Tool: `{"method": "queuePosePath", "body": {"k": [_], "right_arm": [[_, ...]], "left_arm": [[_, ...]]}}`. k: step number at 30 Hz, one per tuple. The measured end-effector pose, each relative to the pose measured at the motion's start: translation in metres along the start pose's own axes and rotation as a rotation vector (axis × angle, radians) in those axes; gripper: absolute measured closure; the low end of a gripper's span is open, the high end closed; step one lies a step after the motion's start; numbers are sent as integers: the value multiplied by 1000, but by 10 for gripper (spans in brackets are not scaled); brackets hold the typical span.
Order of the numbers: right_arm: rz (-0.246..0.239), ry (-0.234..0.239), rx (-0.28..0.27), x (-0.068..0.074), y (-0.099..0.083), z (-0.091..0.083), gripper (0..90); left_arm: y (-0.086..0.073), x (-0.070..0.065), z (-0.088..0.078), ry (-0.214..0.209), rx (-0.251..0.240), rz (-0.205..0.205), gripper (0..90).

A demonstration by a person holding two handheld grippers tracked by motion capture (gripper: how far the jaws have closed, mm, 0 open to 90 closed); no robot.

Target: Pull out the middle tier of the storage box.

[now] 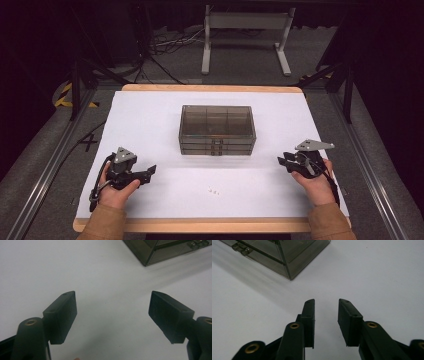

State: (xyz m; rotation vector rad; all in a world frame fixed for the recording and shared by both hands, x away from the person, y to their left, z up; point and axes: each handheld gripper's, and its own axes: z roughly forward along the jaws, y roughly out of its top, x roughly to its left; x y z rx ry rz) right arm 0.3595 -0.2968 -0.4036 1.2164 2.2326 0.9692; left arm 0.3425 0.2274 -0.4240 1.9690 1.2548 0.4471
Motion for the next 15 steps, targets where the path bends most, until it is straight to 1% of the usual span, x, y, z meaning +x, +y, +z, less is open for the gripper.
{"method": "queuePosePath", "body": {"k": [3, 5, 9, 11, 15], "right_arm": [[2, 12, -11, -1, -2, 1, 698], [-7, 9, -7, -2, -3, 2, 695], [-39, -9, -17, 0, -4, 3, 694], [-56, -10, -33, 2, -5, 3, 697], [-104, -12, -80, 4, -6, 2, 699]], "left_arm": [[0, -2, 1, 12, 6, 11, 232], [0, -2, 1, 14, 6, 19, 232], [-1, -3, 1, 17, 7, 19, 232], [-1, -3, 1, 16, 9, 18, 232], [-1, -3, 1, 21, 5, 20, 232]]}}
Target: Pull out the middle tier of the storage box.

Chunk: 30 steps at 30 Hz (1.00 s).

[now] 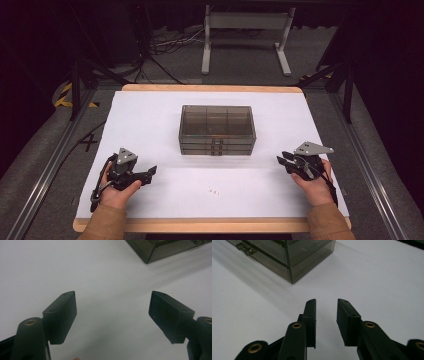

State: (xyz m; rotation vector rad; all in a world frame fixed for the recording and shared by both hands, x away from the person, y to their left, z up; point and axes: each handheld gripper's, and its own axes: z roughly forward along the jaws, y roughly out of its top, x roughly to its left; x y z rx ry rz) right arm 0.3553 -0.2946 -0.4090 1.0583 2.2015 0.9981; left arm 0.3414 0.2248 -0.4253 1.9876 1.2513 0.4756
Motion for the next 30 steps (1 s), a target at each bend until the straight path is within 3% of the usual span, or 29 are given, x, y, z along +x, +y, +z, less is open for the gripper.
{"method": "queuePosePath", "body": {"k": [4, 10, 30], "right_arm": [[-56, -5, -26, 4, -1, 0, 697], [-185, -43, -70, 14, -1, -2, 699], [-459, -180, -104, 32, -6, 2, 694]], "left_arm": [[0, 1, 0, 2, 2, 4, 231], [0, 0, 1, 1, 5, 3, 230], [-2, 3, 2, 0, 0, -6, 231]]}}
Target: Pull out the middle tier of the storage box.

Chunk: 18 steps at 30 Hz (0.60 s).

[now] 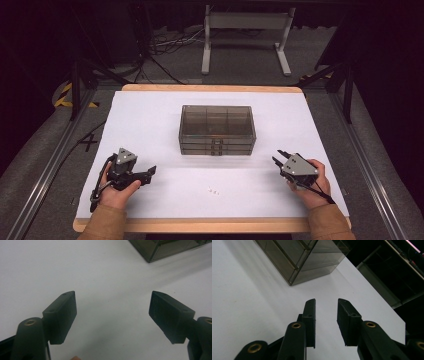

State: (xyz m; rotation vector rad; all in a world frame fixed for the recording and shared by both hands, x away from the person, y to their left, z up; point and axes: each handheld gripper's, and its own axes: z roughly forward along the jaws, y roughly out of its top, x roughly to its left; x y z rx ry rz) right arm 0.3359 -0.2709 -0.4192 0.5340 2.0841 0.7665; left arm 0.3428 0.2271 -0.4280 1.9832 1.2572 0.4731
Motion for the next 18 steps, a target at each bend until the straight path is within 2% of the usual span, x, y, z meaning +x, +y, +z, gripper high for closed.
{"method": "queuePosePath", "body": {"k": [6, 10, 18], "right_arm": [[-84, -42, -11, 7, 4, -2, 707], [-168, -90, -12, 10, 4, -5, 698], [-284, -116, -41, 16, 5, -8, 711]], "left_arm": [[0, 0, 0, 0, 4, 0, 231], [0, -1, 1, 1, 2, 1, 230], [0, 1, 0, 1, 3, -2, 229]]}}
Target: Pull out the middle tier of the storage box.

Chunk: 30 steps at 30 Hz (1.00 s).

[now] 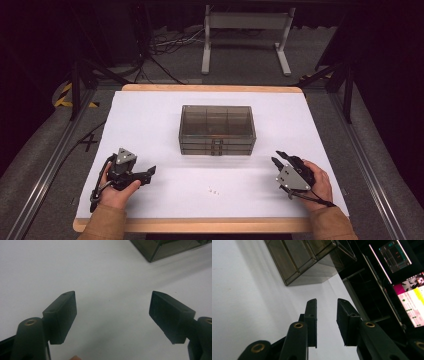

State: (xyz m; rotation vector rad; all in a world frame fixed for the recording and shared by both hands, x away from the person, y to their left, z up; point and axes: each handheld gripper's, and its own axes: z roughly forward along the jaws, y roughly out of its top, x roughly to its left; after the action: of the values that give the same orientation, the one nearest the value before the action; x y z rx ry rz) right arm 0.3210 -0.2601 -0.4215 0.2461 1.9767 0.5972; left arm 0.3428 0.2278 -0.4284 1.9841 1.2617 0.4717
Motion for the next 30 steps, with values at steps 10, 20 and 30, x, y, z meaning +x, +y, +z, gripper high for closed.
{"method": "queuePosePath", "body": {"k": [10, 20, 30], "right_arm": [[-140, -47, -13, 9, 8, -4, 713], [-250, -92, -1, 19, 16, -5, 713], [-308, -76, -60, 23, 21, -5, 724]], "left_arm": [[0, 0, 0, 0, 0, -6, 228], [0, 0, 1, 0, 3, -1, 226], [-1, 0, 2, 1, 0, -6, 225]]}}
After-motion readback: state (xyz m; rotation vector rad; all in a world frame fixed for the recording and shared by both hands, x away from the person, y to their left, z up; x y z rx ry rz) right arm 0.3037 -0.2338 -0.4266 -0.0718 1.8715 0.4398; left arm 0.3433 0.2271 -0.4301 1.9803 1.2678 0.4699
